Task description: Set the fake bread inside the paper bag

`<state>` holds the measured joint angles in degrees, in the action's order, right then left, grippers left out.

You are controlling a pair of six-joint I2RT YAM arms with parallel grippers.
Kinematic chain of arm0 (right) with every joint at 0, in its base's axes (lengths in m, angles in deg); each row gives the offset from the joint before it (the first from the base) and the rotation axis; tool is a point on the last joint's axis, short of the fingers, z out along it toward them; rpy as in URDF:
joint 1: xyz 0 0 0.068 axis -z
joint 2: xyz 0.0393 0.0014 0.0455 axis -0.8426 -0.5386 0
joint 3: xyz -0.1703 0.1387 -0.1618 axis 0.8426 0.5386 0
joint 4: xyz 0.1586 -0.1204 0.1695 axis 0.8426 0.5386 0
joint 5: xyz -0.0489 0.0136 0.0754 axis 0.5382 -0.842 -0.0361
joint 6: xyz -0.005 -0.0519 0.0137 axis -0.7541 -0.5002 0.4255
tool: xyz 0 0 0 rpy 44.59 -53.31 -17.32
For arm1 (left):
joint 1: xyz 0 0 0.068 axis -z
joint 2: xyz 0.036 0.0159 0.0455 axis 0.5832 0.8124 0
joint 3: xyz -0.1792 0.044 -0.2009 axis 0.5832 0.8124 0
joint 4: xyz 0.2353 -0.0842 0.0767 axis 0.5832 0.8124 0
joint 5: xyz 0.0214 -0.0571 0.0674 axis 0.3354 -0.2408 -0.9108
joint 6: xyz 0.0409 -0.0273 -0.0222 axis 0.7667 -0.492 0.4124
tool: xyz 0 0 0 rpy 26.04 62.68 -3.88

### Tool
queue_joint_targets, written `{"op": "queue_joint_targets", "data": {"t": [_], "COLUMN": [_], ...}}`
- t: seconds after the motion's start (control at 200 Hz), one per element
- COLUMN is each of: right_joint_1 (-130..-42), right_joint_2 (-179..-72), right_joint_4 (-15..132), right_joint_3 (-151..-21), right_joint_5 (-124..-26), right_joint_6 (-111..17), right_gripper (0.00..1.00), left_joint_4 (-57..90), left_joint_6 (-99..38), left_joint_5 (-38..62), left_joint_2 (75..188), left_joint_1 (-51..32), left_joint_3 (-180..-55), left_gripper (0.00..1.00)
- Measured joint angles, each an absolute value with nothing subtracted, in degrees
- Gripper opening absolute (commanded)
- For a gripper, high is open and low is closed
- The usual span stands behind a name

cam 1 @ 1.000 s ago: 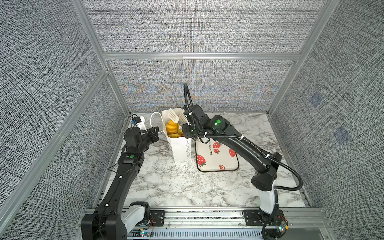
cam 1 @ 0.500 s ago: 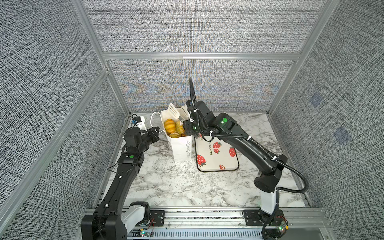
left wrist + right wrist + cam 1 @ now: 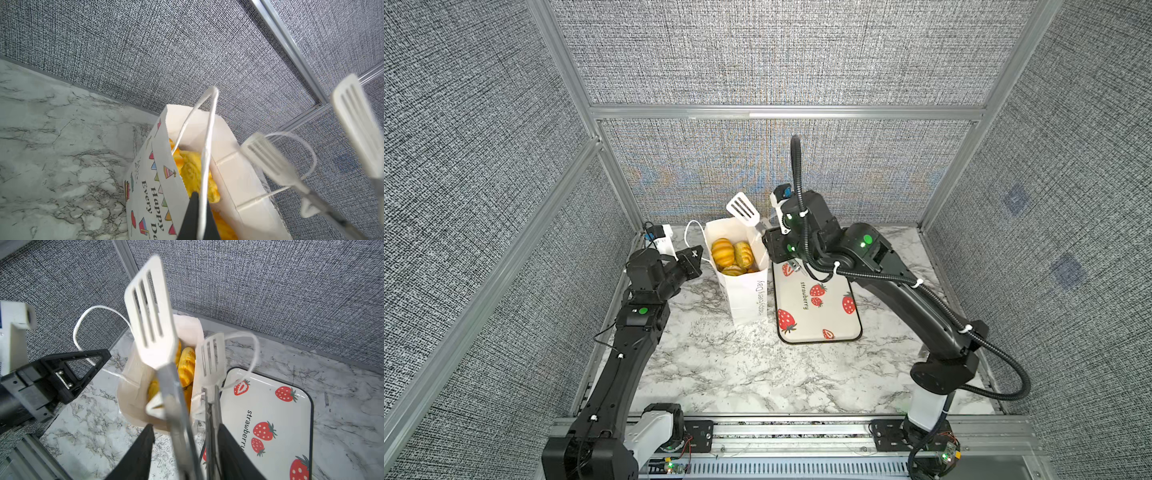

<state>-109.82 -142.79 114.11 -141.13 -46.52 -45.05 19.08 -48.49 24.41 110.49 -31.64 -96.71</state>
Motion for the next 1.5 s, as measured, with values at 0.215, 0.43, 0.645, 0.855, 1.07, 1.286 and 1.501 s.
{"op": "queue_joint_targets", "data": {"t": [0.215, 0.43, 0.645, 0.855, 1.07, 1.286, 1.501], "right_joint_1": [-108.59, -107.08, -105.58, -102.39, -101.29, -100.44, -99.52], "right_joint_2": [-139.49, -135.38, -129.63, -125.48, -124.82, -127.08, -129.02], "right_joint_4": [113.96, 113.02, 111.4, 110.39, 108.25, 108.01, 105.76], "right_joint_3": [-138.51, -133.29, -124.87, -112.5, -104.0, -98.73, -96.02], "right_joint_5": [-44.4, -44.0, -43.43, -44.05, -48.0, -50.34, -53.64], "right_joint_6": [-45.31, -45.2, -44.77, -43.35, -42.04, -40.88, -40.57], "right_gripper": [0.5, 0.49, 0.49, 0.49, 0.57, 0.62, 0.64], "left_joint_4": [20.06, 20.89, 22.6, 24.47, 25.85, 27.64, 28.28], "left_joint_6": [-48.05, -47.18, -45.89, -44.54, -43.33, -42.7, -42.66], "left_joint_5": [24.85, 24.81, 23.63, 22.19, 21.03, 19.45, 17.73], "left_joint_2": [110.27, 109.79, 108.15, 107.52, 106.66, 104.94, 102.69], "left_joint_1": [-31.64, -31.64, -31.64, -31.66, -31.64, -31.64, -31.66], "left_joint_3": [-98.63, -99.31, -101.1, -102.59, -103.07, -103.44, -102.04], "left_gripper": [0.34, 0.34, 0.35, 0.35, 0.36, 0.36, 0.37]}}
